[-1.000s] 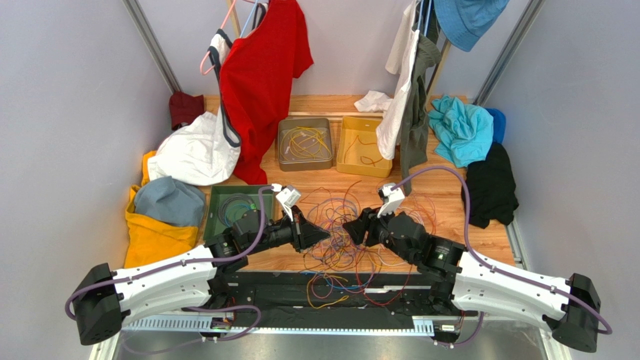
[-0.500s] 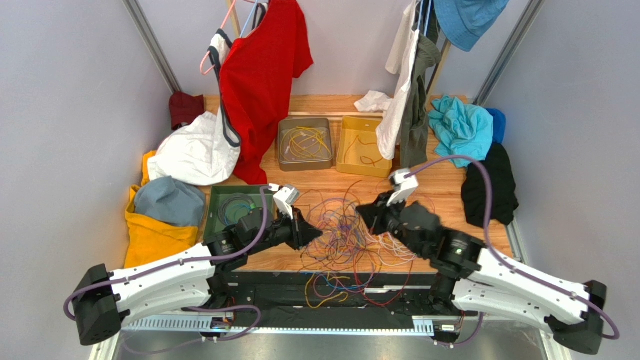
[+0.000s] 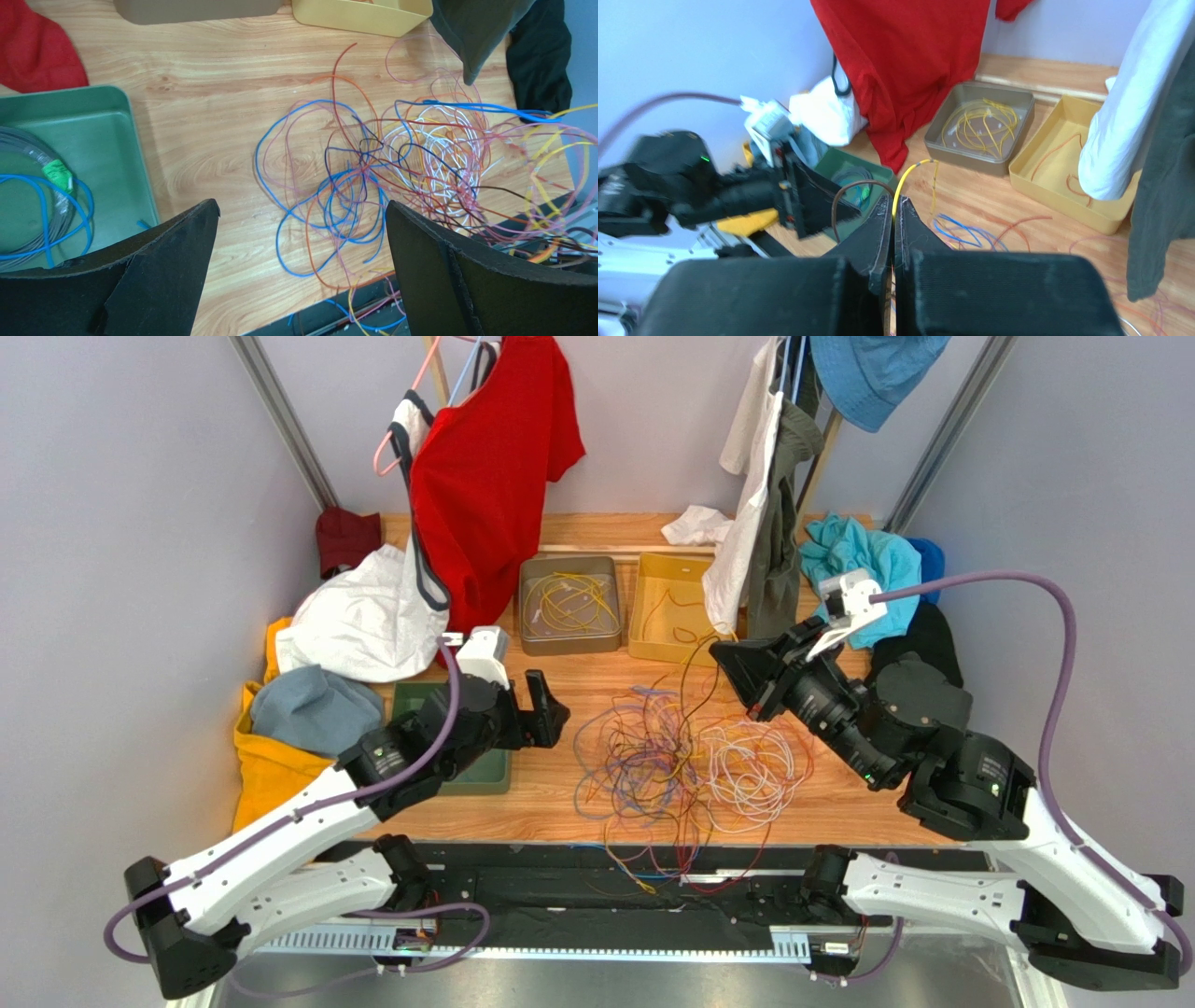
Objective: Untangle the cables
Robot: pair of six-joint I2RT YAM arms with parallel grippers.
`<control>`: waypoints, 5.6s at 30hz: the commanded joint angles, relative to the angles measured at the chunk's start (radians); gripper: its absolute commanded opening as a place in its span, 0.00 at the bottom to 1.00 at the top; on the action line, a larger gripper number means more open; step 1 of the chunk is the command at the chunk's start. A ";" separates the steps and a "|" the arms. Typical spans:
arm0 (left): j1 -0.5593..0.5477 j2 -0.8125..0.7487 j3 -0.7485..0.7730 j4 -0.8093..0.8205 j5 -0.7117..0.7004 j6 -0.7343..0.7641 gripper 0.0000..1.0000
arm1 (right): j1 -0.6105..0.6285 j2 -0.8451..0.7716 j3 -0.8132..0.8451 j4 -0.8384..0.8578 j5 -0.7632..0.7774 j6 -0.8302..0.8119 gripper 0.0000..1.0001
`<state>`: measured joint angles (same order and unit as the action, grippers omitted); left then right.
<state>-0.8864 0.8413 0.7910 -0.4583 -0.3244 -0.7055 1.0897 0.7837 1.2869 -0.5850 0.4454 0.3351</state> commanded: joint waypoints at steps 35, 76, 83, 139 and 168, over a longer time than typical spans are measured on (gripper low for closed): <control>-0.077 0.119 -0.036 0.603 0.507 0.158 0.00 | -0.002 0.014 -0.281 0.070 -0.159 0.137 0.00; 0.055 0.321 -0.108 0.105 0.131 -0.066 0.00 | -0.001 0.181 0.594 -0.118 -0.017 -0.199 0.00; 0.105 0.400 -0.088 0.135 0.136 0.000 0.00 | -0.002 0.183 0.606 -0.142 -0.036 -0.197 0.00; 0.149 -0.260 -0.153 -0.048 0.130 0.046 0.98 | -0.461 1.379 0.807 0.482 -0.347 -0.163 0.00; 0.150 -0.206 -0.165 0.027 0.179 -0.011 0.99 | -0.473 0.950 0.235 0.576 -0.324 -0.057 0.75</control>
<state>-0.7372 0.6212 0.6132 -0.4885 -0.1692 -0.6949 0.6075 1.9732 1.6089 -0.1440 0.0799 0.2535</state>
